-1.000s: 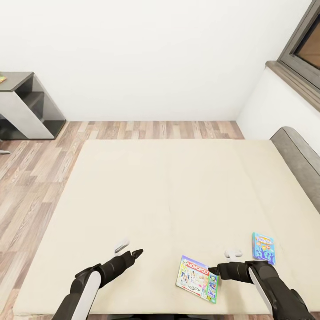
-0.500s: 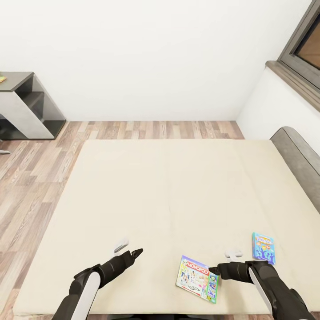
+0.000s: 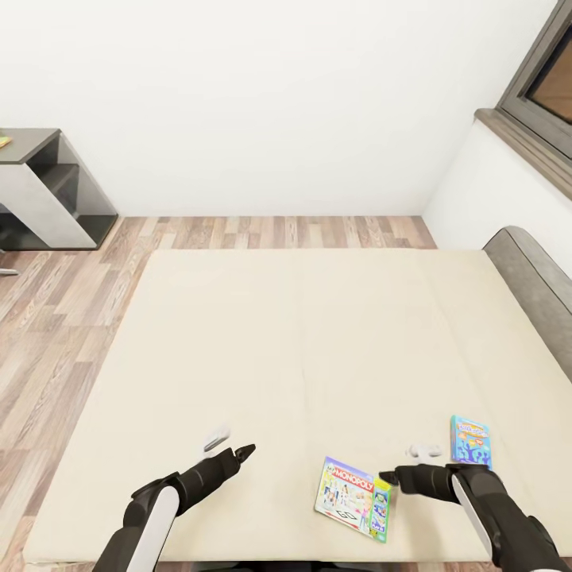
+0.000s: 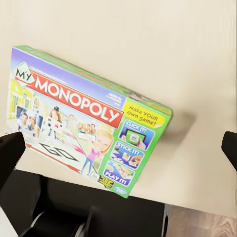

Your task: Put all the toys in the child's room - the three board games (two on the bed and one on the table), the two jigsaw puzzles on the table, and the tennis ball on the table - inside the toy box on the table in the child's room.

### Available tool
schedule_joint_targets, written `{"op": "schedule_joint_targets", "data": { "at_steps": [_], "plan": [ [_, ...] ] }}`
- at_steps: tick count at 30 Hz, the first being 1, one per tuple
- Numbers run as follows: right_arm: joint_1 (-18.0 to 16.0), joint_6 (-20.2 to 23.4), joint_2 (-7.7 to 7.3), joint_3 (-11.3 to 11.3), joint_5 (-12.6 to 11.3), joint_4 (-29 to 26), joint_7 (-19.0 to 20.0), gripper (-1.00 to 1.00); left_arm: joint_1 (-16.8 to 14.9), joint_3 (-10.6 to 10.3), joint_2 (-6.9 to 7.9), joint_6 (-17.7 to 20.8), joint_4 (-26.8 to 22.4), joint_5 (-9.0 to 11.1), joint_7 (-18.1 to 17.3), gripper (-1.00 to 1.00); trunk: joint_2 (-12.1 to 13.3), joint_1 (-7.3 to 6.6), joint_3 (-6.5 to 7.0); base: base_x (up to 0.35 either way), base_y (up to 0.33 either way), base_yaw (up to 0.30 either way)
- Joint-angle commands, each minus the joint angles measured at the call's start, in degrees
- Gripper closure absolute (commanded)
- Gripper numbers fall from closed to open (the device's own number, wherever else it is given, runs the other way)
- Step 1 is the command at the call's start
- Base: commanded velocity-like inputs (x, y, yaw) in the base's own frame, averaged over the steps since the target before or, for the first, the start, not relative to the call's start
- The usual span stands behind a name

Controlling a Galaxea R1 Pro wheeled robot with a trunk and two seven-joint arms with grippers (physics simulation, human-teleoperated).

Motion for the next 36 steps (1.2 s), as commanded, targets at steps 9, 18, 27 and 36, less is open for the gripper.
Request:
{"op": "schedule_joint_targets", "data": {
  "at_steps": [9,18,27,36],
  "plan": [
    [-0.12,0.22,0.22,-1.26,-0.01,0.14,0.43,-1.0,0.16,0.14,-0.04,0.41,-0.8,0.15,-0.19,-1.0,-0.09,0.03,-0.08,0.0,0.0,0.0],
    [-0.21,0.12,0.44,-1.62,0.09,0.53,0.18,-1.0,1.47,0.05,-0.05,0.46,-3.53,0.25,-0.26,-1.0,-0.09,0.03,-0.08,0.0,0.0,0.0],
    [-0.23,0.07,0.54,-1.69,0.3,1.12,0.08,-1.0,2.19,-0.01,-0.05,0.61,-4.92,0.36,-0.28,-1.0,-0.09,0.03,-0.08,0.0,0.0,0.0],
    [-0.26,-1.59,0.6,-1.72,0.24,2.55,0.06,-1.0,2.56,-0.07,-0.1,0.89,-6.27,0.42,-0.28,-1.0,-0.09,0.03,-0.09,0.0,0.0,0.0]
  ]
}}
